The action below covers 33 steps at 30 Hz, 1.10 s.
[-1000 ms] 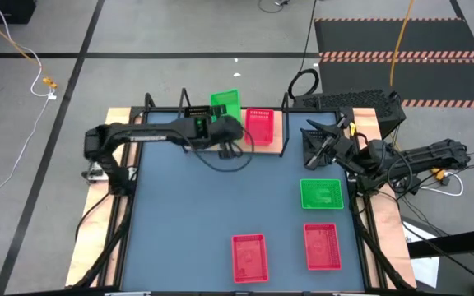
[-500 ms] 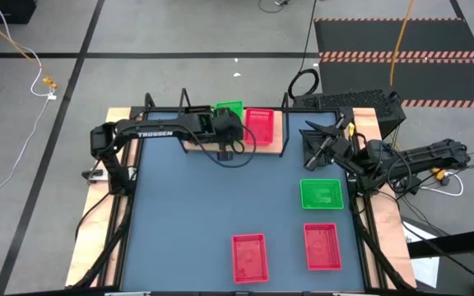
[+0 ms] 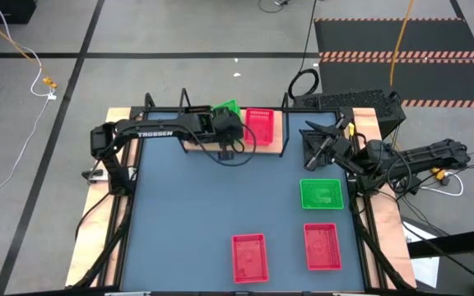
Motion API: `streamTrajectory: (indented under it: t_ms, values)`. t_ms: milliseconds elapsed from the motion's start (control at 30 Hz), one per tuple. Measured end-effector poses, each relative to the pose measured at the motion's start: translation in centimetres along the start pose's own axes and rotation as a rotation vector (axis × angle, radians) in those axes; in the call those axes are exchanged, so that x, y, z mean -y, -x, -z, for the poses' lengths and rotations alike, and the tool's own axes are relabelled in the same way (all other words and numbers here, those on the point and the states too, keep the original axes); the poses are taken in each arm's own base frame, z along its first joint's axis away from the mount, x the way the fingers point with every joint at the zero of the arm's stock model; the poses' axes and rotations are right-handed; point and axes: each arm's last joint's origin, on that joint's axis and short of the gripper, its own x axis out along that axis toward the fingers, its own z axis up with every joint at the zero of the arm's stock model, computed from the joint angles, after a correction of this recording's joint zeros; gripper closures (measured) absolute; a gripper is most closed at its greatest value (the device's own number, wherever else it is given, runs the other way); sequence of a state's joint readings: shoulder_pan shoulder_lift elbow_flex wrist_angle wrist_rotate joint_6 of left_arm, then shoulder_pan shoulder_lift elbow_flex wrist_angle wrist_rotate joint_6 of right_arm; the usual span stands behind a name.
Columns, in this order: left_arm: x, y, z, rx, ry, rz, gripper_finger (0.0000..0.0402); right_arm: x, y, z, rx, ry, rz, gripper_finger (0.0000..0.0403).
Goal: Stack baskets on shelf by color
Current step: Stack the left green bin on top of the green bin on the shelf
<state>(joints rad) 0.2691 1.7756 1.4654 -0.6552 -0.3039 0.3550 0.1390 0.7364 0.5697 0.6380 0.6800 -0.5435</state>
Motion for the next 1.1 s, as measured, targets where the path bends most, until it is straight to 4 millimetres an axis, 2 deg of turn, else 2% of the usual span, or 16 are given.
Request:
streamTrajectory:
  t_ms: [200,333,533,700,800,1100]
  values:
    - [-0.1,0.0,-0.2,0.007,0.021,-0.033,0.0289,0.0,0.0,0.0,0.003,0.021,0.001,0.0273]
    - [0.1,0.0,-0.3,0.023,0.013,-0.010,0.0285,0.1,0.0,-0.1,0.011,0.032,0.006,0.0273]
    - [1.0,-1.9,0.0,-0.026,-0.027,0.049,0.0284,0.2,0.0,-0.3,0.023,0.032,0.013,0.0273]
    - [1.6,-3.6,0.3,-0.082,-0.043,0.016,0.0285,0.2,0.0,-0.3,0.026,0.054,0.016,0.0273]
    - [1.8,-3.5,0.2,-0.090,-0.052,0.001,0.0299,0.2,0.0,-0.3,0.026,0.076,0.016,0.0273]
    - [1.5,-1.6,-0.2,-0.051,-0.079,-0.032,0.0391,0.2,0.0,-0.3,0.026,0.102,0.017,0.0273]
